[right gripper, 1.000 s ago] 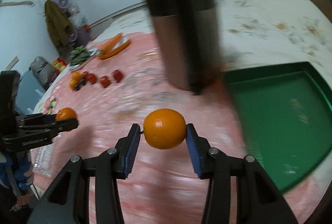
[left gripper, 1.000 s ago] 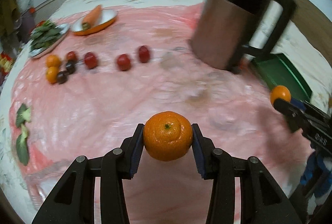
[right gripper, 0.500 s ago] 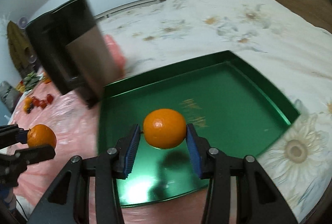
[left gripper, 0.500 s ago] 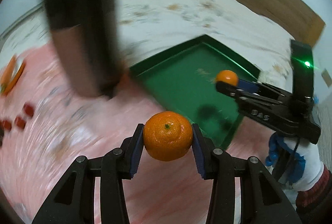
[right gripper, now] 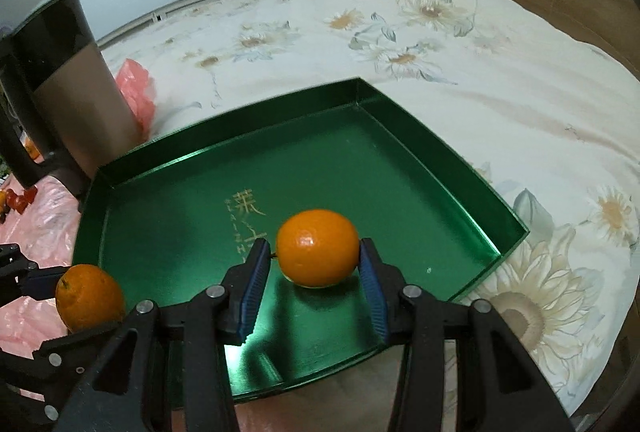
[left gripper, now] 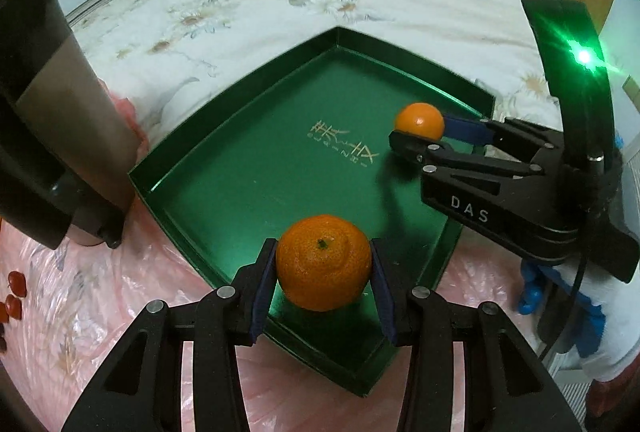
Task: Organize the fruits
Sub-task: 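Carry both oranges to the green tray and open both tools to release, then grasp an orange with the left tool while the right tool grasps a red apple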
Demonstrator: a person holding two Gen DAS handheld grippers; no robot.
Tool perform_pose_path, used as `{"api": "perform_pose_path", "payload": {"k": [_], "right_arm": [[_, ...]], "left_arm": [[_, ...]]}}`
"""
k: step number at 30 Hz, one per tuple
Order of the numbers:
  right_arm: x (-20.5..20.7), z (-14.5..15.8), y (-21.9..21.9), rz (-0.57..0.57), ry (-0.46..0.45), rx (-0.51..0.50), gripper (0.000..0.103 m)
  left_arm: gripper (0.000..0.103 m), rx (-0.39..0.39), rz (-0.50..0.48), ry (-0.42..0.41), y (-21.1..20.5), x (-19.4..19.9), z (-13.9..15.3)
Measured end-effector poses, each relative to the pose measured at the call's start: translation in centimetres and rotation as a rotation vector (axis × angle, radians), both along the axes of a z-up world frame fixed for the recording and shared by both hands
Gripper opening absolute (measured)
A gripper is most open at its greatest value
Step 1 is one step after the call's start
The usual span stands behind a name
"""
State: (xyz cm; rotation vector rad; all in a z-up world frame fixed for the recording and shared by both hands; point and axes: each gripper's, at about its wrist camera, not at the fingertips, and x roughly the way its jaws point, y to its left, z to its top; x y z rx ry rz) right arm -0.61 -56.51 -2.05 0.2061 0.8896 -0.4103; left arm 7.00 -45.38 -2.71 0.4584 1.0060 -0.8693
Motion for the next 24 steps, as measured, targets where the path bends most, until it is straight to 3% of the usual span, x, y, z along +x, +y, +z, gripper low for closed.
{"api": "perform_pose_path", "payload": {"k": [2,5,9,17,24], "right_arm": [[0.2,-0.5,0.0,0.001,0.021,-0.003,0.058],[0.3,-0.6,0.1,-0.001,0.032,-0.010,0.060],[0.1,0.1,0.6,-0.005,0.023,-0.040,0.103],[-1.9,5.0,3.2,0.002,-0.107,-0.098,0.103],[-2.7,7.9,9.7,0.143,-0.186,-0.057,0.103]], "left_arm": [[0.040,0.010,-0.003,0.011,-0.2,0.0,-0.4],[0.056,0.000,0.000,0.002,0.1,0.0,-0.4],[0.061,-0.045,0.006,0.001,0.9,0.0,0.6],[0.062,-0.126,0.036,-0.054,6.0,-1.1,4.1],[0.062,-0.184,0.142,-0.058,13.6,0.0,6.1]]}}
